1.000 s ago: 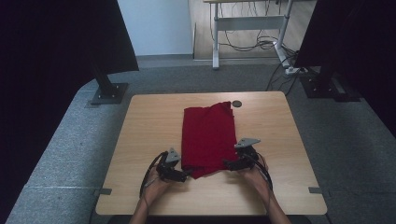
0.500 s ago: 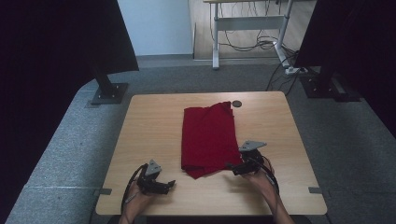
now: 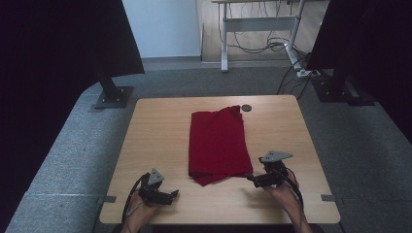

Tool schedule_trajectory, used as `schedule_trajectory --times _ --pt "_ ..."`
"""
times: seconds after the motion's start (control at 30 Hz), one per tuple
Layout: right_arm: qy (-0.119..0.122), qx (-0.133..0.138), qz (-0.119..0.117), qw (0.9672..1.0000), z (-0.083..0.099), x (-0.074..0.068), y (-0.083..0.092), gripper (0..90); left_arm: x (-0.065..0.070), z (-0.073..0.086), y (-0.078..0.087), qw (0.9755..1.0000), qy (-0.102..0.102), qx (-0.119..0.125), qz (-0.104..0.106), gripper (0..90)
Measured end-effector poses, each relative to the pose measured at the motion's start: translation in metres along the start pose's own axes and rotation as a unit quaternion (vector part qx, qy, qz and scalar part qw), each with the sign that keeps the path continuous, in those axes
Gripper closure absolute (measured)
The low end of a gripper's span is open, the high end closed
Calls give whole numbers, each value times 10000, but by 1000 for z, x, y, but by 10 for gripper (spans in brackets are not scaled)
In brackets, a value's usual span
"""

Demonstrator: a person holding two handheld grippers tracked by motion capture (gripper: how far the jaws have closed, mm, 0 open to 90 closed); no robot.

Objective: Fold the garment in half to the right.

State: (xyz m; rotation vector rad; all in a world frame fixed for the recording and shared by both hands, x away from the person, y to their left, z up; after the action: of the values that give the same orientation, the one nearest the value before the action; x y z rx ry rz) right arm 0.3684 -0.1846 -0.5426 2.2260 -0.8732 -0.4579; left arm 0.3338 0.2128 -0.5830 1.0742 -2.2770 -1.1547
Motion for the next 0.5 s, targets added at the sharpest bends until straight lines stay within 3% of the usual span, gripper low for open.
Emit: schedule_trajectory --times 0.2,0.27,0.47,0.5 --pt "-39 49 57 10000 6 1 10 99 0 0 0 10000 -28 7 15 31" --pt "-100 65 142 9998 19 4 19 95 0 0 0 10000 -27 6 15 31" --pt "-174 81 187 9996 27 7 25 94 0 0 0 10000 -24 8 12 31" --pt "-264 85 248 9993 38 10 32 94 0 0 0 10000 -19 8 8 31"
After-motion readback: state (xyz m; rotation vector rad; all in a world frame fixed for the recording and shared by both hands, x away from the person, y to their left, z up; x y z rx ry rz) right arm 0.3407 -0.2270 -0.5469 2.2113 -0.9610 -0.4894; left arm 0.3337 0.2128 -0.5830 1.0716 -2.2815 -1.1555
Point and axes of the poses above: each handheld gripper's, and its own axes: y roughly backward along the jaws, z roughly out of its underside, x roughly to its right, the point moved 4 cm from there along -y, roughly forward along the jaws, and after that the axes turned 9 degrees about -x, right-handed, at the moved point
